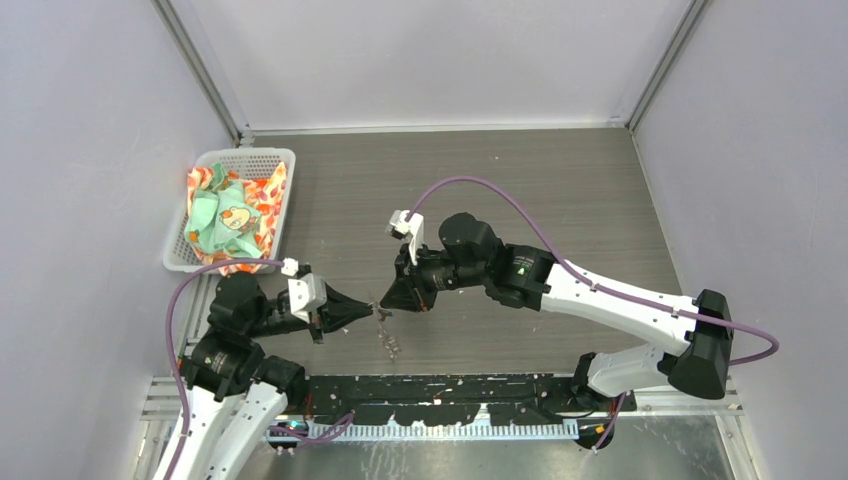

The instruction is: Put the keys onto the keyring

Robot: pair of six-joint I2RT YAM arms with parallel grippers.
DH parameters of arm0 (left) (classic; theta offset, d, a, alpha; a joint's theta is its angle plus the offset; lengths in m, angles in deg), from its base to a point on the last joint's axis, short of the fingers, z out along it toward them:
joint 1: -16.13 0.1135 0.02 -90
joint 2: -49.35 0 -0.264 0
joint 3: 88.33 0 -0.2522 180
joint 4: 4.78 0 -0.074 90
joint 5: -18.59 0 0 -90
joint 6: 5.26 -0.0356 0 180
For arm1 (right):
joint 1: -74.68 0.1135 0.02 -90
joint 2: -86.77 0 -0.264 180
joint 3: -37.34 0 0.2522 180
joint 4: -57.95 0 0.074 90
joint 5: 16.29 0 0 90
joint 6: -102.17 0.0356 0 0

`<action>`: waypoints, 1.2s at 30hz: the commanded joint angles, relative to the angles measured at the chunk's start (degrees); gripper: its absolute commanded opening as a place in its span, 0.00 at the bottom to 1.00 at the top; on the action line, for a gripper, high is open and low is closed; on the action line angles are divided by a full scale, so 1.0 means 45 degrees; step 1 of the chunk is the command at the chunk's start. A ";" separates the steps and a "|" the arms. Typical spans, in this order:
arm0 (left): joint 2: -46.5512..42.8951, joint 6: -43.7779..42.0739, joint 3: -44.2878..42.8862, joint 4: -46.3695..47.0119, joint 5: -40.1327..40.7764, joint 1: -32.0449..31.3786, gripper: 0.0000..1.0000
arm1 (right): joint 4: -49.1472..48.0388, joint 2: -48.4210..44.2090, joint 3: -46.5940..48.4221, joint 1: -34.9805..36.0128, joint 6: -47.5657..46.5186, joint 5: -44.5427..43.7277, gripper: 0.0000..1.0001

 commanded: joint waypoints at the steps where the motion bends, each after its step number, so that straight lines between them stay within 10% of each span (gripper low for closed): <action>1: -0.0247 0.0337 -0.0185 0.1173 -0.0558 -0.0027 0.01 | 0.0657 0.0022 0.0314 -0.0118 -0.0167 0.0133 0.15; 19: 0.0056 0.2734 -0.0063 0.2726 -0.0847 -0.0027 0.00 | 0.4460 -0.0819 0.2931 -0.0376 -0.3231 -0.1356 0.79; 36: 0.1063 0.5618 -0.0621 0.4685 -0.0873 -0.0027 0.00 | 0.2839 -0.0502 0.3968 -0.0644 -0.2997 0.2500 0.64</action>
